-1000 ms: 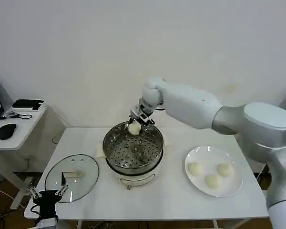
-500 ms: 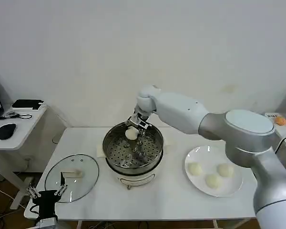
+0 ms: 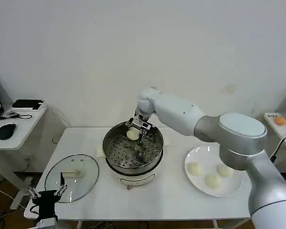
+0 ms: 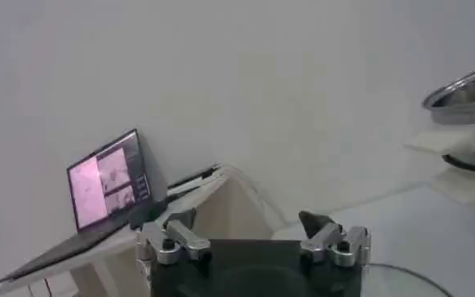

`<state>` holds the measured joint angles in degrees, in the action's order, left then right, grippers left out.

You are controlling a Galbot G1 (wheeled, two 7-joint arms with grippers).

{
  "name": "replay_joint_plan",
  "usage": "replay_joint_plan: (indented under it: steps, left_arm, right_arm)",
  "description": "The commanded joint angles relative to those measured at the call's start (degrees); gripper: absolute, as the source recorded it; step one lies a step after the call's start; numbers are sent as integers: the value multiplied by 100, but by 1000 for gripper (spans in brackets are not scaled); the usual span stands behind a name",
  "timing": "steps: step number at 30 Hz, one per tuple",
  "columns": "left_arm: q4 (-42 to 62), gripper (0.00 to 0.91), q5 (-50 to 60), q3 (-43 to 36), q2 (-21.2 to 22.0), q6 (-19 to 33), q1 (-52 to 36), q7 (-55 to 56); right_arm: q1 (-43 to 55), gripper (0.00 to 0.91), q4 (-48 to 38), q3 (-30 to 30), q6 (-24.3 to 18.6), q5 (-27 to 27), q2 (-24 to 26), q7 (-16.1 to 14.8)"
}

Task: Take steamed baozi put them in steamer then cover it.

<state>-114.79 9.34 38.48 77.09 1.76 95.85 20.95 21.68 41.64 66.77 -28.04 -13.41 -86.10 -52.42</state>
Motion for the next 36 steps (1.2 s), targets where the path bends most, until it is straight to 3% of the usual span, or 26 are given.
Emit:
replay_joint_plan:
  steps: [1, 4, 7, 12, 17, 19, 25, 31, 36]
  left_arm:
    - [-22, 907, 6, -1, 7, 0, 15, 4]
    - [-38, 907, 6, -4, 8, -2, 17, 4]
    - [-60, 907, 1, -15, 8, -14, 12, 1]
    - [-105, 907, -25, -50, -41, -72, 1, -31]
    - [-374, 907, -60, 23, -90, -551, -11, -593]
    - [-462, 907, -88, 57, -123, -661, -52, -670]
    - [-529, 907, -115, 56, -224, -688, -101, -707]
    - [-405, 907, -65, -10, -274, -651, -160, -700]
    - [-358, 907, -62, -57, -301, -586, -210, -685]
  right_arm:
    - [10, 907, -43, -47, -172, -18, -12, 101]
    - [172, 907, 203, -23, -52, 222, 130, 45]
    - [469, 907, 770, 173, 323, 882, 476, -118]
    - [1335, 907, 2109, 622, 1439, 2044, 1220, -218]
    - [1761, 907, 2783, 935, 2017, 2272, 2132, -199]
    - [1830, 907, 3201, 1069, 2403, 2358, 2859, -104]
    - [1738, 907, 4252, 1356, 3239, 2364, 4316, 59]
    - [1624, 907, 5062, 1566, 3494, 2147, 5643, 38]
    - [1303, 907, 5383, 1715, 3632, 2104, 6237, 19]
